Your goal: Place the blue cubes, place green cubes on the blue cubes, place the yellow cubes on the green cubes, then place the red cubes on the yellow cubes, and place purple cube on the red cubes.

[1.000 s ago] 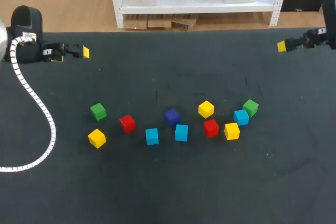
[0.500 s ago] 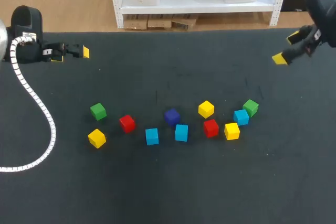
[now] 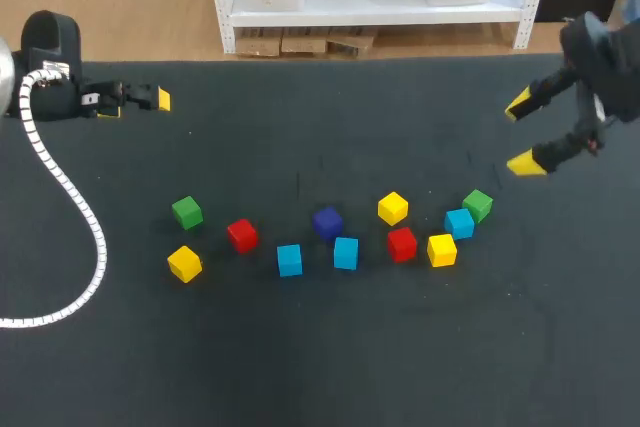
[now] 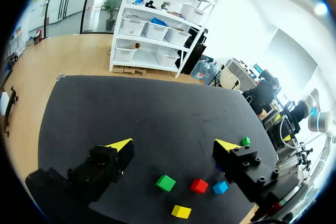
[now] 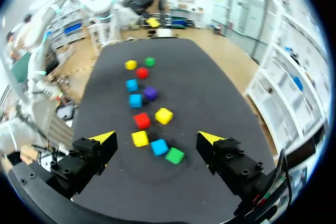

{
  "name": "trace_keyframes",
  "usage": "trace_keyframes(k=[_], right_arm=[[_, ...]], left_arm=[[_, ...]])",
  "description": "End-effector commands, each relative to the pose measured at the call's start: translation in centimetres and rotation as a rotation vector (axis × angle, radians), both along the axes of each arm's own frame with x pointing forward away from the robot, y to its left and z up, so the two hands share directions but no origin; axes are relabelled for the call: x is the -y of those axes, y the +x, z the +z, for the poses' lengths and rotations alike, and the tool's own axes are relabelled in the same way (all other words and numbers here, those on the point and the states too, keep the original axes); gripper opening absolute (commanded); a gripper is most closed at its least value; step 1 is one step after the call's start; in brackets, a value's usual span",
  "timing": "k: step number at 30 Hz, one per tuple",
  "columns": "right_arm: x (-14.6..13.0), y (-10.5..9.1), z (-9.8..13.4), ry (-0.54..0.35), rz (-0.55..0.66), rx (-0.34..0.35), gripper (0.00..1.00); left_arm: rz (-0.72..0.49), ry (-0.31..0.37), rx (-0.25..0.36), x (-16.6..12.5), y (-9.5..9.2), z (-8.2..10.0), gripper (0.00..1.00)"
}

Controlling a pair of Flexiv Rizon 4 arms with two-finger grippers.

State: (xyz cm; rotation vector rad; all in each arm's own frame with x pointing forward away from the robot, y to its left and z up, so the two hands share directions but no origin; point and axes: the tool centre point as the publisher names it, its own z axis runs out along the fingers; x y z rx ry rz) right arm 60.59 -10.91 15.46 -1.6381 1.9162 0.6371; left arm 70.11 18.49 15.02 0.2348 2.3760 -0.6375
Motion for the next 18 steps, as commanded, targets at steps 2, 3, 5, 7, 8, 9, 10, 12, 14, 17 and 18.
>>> trace_keyframes(k=[2,3,5,7,8,9,10,12,14,17,18], right_arm=[[-1.0,-1.0,-0.8,0.006,0.083,-0.037,1.00],[-1.2,-1.2,-1.0,0.006,0.087,-0.040,1.00],[-1.6,-1.5,-1.2,0.011,0.089,-0.046,1.00],[-2.0,-1.7,-1.5,0.021,0.074,-0.049,1.00],[-2.3,-1.9,-1.6,0.023,0.059,-0.047,1.00],[-2.6,-2.1,-1.8,0.019,0.046,-0.037,1.00],[-3.0,-2.2,-2.1,0.019,0.026,-0.030,1.00],[-3.8,-2.6,-2.6,0.027,-0.002,-0.027,1.00],[-4.4,-3.1,-3.2,0.033,-0.034,-0.021,1.00],[-5.3,-3.6,-4.2,0.046,-0.078,-0.020,1.00],[-5.7,-3.8,-4.7,0.049,-0.092,-0.016,1.00]], left_arm=[[0.000,0.000,0.000,0.0,0.0,0.0,1.00],[0.000,0.000,0.000,0.0,0.0,0.0,1.00],[0.000,0.000,0.000,0.0,0.0,0.0,1.00],[0.000,0.000,0.000,0.0,0.0,0.0,1.00],[0.000,0.000,0.000,0.0,0.0,0.0,1.00],[0.000,0.000,0.000,0.0,0.0,0.0,1.00],[0.000,0.000,0.000,0.0,0.0,0.0,1.00],[0.000,0.000,0.000,0.0,0.0,0.0,1.00],[0.000,0.000,0.000,0.0,0.0,0.0,1.00],[0.000,0.000,0.000,0.0,0.0,0.0,1.00],[0.000,0.000,0.000,0.0,0.0,0.0,1.00]])
